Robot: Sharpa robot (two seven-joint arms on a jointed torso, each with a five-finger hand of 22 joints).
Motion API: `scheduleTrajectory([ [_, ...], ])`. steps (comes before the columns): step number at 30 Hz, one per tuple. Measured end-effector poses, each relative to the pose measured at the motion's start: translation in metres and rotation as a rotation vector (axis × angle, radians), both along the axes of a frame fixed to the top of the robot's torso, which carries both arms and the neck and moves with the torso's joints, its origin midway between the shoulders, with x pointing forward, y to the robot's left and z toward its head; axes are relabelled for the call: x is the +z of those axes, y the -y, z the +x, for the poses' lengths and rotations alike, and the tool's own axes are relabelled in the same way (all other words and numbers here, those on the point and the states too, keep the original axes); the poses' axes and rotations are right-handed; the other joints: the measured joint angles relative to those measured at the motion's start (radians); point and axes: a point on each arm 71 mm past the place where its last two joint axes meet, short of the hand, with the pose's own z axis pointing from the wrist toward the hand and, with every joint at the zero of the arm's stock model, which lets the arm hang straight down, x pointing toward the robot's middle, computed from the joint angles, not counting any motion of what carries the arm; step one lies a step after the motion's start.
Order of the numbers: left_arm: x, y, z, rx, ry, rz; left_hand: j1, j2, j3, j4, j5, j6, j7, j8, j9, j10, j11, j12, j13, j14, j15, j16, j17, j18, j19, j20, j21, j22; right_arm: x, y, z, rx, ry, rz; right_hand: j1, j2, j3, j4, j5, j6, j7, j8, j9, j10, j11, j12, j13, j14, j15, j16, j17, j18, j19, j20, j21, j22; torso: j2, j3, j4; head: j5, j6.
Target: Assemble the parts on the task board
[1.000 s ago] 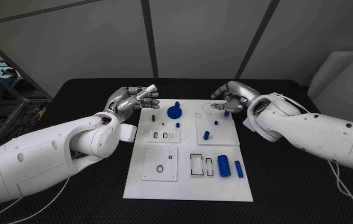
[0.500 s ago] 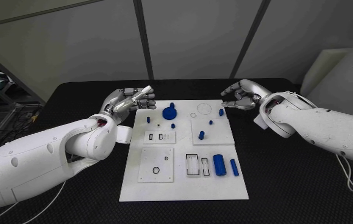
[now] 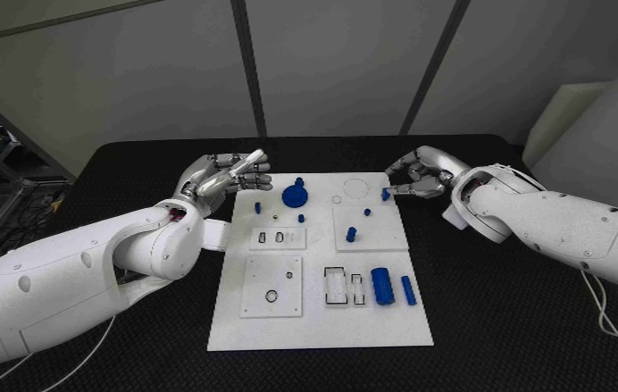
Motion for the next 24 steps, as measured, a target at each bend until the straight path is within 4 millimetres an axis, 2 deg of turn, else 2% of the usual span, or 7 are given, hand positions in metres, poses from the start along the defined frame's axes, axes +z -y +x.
scheduleTrajectory([
  [14,-0.001,0.000,0.001,-0.002,-0.001,-0.001,0.000,0.000,0.000,0.000,0.000,0.000,0.000,0.000,0.000,0.000,0.000,0.000,0.000,0.000,0.000,0.000,0.001,0.000,0.000,0.000,0.000,0.000,-0.008,-0.003,0.002,0.017,-0.027,-0.018,0.008,0.008,-0.003,-0.003,0.000,0.000,0.000,0.000,0.003,0.000,0.000,0.000,0.000,0.000,0.000,0.000,0.000,0.000,0.000,0.000,-0.004,-0.002,0.000,-0.0007,0.0000,-0.003,-0.007],
  [16,-0.001,0.000,0.001,-0.002,-0.001,-0.001,0.000,0.000,0.000,0.000,0.000,0.000,0.000,0.000,0.000,0.000,0.000,0.000,0.000,0.000,0.000,0.000,0.001,0.000,0.000,0.000,0.000,0.000,-0.010,-0.004,0.002,0.020,-0.033,-0.021,0.011,0.011,-0.004,-0.005,0.001,0.009,0.004,0.001,0.005,0.000,0.000,0.000,0.000,0.000,0.000,0.000,0.000,0.000,0.000,0.000,-0.004,-0.002,-0.001,-0.0007,0.0000,-0.003,-0.008],
  [24,-0.001,0.000,0.001,-0.003,-0.001,-0.002,0.000,0.000,0.000,0.000,0.000,0.000,0.000,0.000,0.000,0.000,0.000,0.000,0.000,0.000,0.000,0.000,0.001,0.000,0.000,0.000,0.000,0.000,-0.016,-0.004,0.003,0.022,-0.055,-0.032,0.015,0.015,-0.003,-0.008,0.004,0.027,0.001,0.008,0.007,0.000,0.000,0.000,0.000,0.000,0.000,0.000,0.000,0.000,0.000,0.000,-0.004,-0.002,-0.001,-0.0011,0.0012,-0.004,-0.007],
])
